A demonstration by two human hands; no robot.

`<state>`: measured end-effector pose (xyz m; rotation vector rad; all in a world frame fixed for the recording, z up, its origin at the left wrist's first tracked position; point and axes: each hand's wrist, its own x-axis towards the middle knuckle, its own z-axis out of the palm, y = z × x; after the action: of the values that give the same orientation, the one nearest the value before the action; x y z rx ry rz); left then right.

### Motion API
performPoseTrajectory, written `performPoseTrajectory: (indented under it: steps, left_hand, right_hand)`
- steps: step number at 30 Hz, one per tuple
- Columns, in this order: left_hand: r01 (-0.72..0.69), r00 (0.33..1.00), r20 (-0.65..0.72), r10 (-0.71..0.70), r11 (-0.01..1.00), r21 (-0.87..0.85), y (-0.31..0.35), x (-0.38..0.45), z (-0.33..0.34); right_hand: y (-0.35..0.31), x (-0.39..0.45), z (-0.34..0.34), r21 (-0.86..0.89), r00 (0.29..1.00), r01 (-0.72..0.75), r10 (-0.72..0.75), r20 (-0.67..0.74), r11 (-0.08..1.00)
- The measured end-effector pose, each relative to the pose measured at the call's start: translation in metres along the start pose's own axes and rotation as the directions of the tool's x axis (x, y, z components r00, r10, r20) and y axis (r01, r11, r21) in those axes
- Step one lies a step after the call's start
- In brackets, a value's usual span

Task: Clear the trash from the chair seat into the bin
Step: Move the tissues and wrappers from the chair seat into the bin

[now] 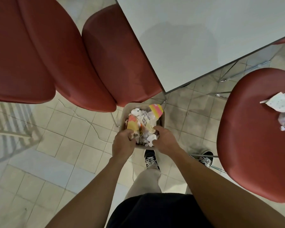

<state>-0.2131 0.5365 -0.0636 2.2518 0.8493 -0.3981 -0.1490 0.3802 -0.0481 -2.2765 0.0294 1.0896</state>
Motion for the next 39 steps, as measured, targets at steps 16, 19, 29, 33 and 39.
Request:
performPoseTrajectory:
  steps: [16, 19, 29, 33, 39]
  left_hand:
    - [-0.319, 0.944, 0.156, 0.292, 0.926, 0.199, 0.130, -0.003, 0.047]
    - [-0.373, 0.921, 0.200, 0.335, 0.906, 0.201, 0.169, -0.009, 0.065]
    - [-0.603, 0.781, 0.353, 0.516, 0.771, 0.205, 0.315, -0.036, 0.154]
    - [-0.648, 0.747, 0.382, 0.544, 0.724, 0.236, 0.368, -0.043, 0.203]
    - [-0.704, 0.696, 0.406, 0.593, 0.674, 0.223, 0.434, -0.052, 0.272]
  right_hand:
    - [0.082, -0.033, -0.111, 0.156, 0.981, -0.051, 0.079, -0.178, 0.986]
    - [0.107, -0.044, -0.146, 0.200, 0.967, -0.051, 0.098, -0.234, 0.979]
    - [0.219, -0.079, -0.261, 0.327, 0.892, -0.096, 0.228, -0.392, 0.940]
    - [0.270, -0.083, -0.297, 0.371, 0.876, -0.114, 0.269, -0.400, 0.922]
    - [0.344, -0.082, -0.346, 0.417, 0.856, -0.163, 0.338, -0.391, 0.894]
